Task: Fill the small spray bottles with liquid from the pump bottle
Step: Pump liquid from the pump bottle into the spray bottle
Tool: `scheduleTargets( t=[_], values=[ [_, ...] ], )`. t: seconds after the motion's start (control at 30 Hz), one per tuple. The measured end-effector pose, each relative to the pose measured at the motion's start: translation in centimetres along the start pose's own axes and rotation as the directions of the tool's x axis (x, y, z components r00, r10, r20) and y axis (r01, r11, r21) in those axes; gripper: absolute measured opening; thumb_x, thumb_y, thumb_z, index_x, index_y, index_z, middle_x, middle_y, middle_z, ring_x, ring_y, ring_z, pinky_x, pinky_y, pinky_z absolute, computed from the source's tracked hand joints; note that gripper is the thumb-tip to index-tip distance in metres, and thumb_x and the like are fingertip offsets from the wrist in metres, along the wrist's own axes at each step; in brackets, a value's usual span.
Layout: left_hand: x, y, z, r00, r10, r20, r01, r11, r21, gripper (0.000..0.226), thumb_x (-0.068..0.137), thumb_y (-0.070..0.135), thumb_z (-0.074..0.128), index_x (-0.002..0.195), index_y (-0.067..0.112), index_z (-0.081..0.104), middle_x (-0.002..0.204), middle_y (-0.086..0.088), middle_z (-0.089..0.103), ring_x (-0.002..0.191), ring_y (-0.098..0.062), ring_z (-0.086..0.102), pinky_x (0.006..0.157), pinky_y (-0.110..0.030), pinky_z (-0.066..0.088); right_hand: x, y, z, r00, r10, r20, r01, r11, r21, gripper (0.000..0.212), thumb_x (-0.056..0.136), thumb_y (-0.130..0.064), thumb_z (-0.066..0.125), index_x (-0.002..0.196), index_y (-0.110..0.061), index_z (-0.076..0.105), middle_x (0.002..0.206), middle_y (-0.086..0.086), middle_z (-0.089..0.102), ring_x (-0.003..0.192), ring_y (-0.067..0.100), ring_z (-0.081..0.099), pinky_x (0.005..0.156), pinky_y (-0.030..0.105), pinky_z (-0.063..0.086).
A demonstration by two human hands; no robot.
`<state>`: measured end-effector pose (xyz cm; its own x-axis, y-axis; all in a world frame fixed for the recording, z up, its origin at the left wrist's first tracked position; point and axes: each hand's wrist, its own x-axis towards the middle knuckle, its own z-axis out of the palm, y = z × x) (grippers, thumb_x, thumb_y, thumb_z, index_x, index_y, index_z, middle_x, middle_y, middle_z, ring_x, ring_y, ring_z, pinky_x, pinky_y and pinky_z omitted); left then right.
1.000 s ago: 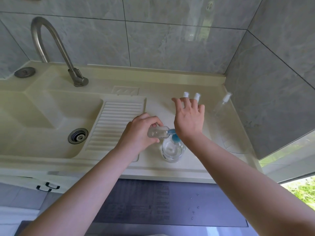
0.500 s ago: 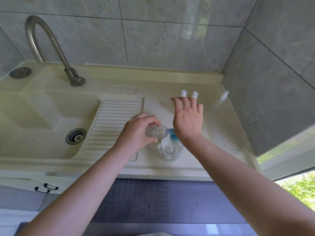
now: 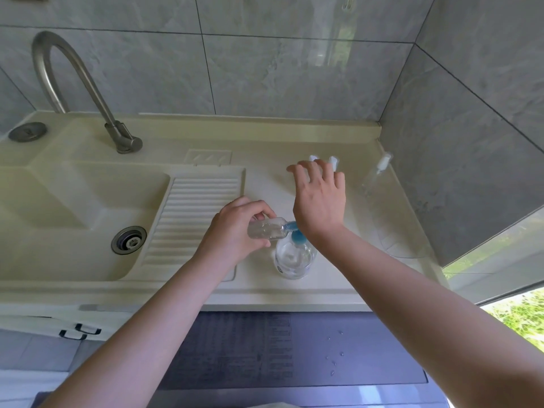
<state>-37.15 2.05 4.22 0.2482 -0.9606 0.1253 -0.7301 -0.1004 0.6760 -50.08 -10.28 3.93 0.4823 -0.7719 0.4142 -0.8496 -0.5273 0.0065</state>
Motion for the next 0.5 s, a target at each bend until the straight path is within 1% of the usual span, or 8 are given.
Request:
scheduleTargets(
  t=[0.07, 0.13, 0.2, 0.27, 0.3, 0.33, 0.4, 0.5],
  values=[
    [-0.1, 0.1, -0.1, 1.0, -0.001, -0.003, 0.001, 1.0, -0.002, 0.047, 0.06, 0.014, 0.09, 0.099, 0.032, 0.07, 0.094, 0.015, 0.056, 0.091, -0.005, 0.058, 0.087, -0.032, 0.05, 0.4, 0.1, -0.6, 1.0, -0.004, 0.016, 0.004, 1.0, -0.009, 0.063, 0.068, 0.003, 0.058, 0.127, -0.02, 0.058, 0.128, 0.004, 0.06, 0.127, 0.034, 0.047, 0.088, 0.04, 0.032],
    [-0.1, 0.2, -0.1, 1.0, 0.004, -0.012, -0.004, 1.0, -0.001, 0.048, 0.06, 0.013, 0.091, 0.099, 0.031, 0.071, 0.094, 0.014, 0.057, 0.09, -0.004, 0.058, 0.086, -0.032, 0.05, 0.5, 0.0, -0.8, 0.999, -0.011, 0.03, 0.012, 1.0, -0.016, 0.064, 0.07, 0.001, 0.058, 0.13, -0.02, 0.056, 0.13, 0.005, 0.058, 0.13, 0.034, 0.045, 0.091, 0.039, 0.03],
    [-0.2, 0.2, -0.2, 1.0, 0.006, -0.015, -0.006, 1.0, 0.003, 0.048, 0.059, 0.014, 0.091, 0.098, 0.031, 0.071, 0.094, 0.014, 0.057, 0.09, -0.006, 0.058, 0.086, -0.033, 0.05, 0.2, 0.1, -0.4, 0.999, -0.011, 0.033, 0.011, 1.0, 0.008, 0.056, 0.076, -0.004, 0.044, 0.128, -0.019, 0.057, 0.128, 0.005, 0.06, 0.13, 0.034, 0.045, 0.09, 0.039, 0.031],
    [-0.1, 0.2, -0.2, 1.0, 0.006, -0.015, -0.006, 1.0, 0.009, 0.048, 0.059, 0.014, 0.091, 0.099, 0.031, 0.07, 0.094, 0.014, 0.057, 0.091, -0.007, 0.058, 0.086, -0.035, 0.051, -0.3, 0.0, 0.2, 1.0, 0.01, 0.024, -0.011, 0.999, 0.041, 0.059, 0.077, -0.012, 0.024, 0.122, -0.018, 0.061, 0.121, 0.005, 0.064, 0.125, 0.035, 0.049, 0.086, 0.039, 0.03],
    [-0.1, 0.1, -0.3, 1.0, 0.004, -0.014, -0.004, 1.0, 0.012, 0.048, 0.059, 0.014, 0.091, 0.099, 0.032, 0.071, 0.094, 0.015, 0.057, 0.091, -0.006, 0.058, 0.087, -0.035, 0.051, -0.4, 0.0, 0.5, 1.0, 0.018, 0.017, -0.019, 0.999, 0.051, 0.061, 0.076, -0.012, 0.021, 0.12, -0.019, 0.063, 0.119, 0.005, 0.065, 0.123, 0.035, 0.05, 0.085, 0.039, 0.03],
    [-0.1, 0.1, -0.3, 1.0, 0.004, -0.011, -0.003, 1.0, 0.014, 0.048, 0.059, 0.014, 0.091, 0.099, 0.032, 0.071, 0.094, 0.015, 0.057, 0.091, -0.006, 0.058, 0.087, -0.035, 0.051, -0.5, 0.0, 0.6, 1.0, 0.021, 0.016, -0.021, 0.999, 0.049, 0.059, 0.076, -0.012, 0.023, 0.119, -0.019, 0.063, 0.118, 0.004, 0.065, 0.123, 0.035, 0.05, 0.085, 0.039, 0.03],
    [-0.2, 0.1, -0.3, 1.0, 0.005, -0.007, -0.005, 1.0, 0.017, 0.048, 0.06, 0.014, 0.091, 0.099, 0.032, 0.071, 0.095, 0.015, 0.057, 0.091, -0.006, 0.058, 0.087, -0.035, 0.051, -0.3, 0.2, 0.4, 1.0, 0.012, 0.025, -0.013, 0.999, 0.04, 0.053, 0.077, -0.007, 0.037, 0.123, -0.018, 0.061, 0.123, 0.005, 0.064, 0.127, 0.035, 0.048, 0.088, 0.041, 0.031],
    [-0.1, 0.3, -0.4, 1.0, 0.008, -0.013, -0.008, 1.0, 0.016, 0.048, 0.06, 0.014, 0.09, 0.099, 0.032, 0.07, 0.094, 0.016, 0.056, 0.09, -0.001, 0.057, 0.086, -0.033, 0.051, 0.2, 0.2, -0.2, 0.998, 0.05, 0.049, -0.053, 0.998, 0.046, 0.058, 0.078, -0.001, 0.05, 0.133, -0.02, 0.055, 0.132, 0.005, 0.058, 0.136, 0.034, 0.039, 0.095, 0.041, 0.03]
  ],
)
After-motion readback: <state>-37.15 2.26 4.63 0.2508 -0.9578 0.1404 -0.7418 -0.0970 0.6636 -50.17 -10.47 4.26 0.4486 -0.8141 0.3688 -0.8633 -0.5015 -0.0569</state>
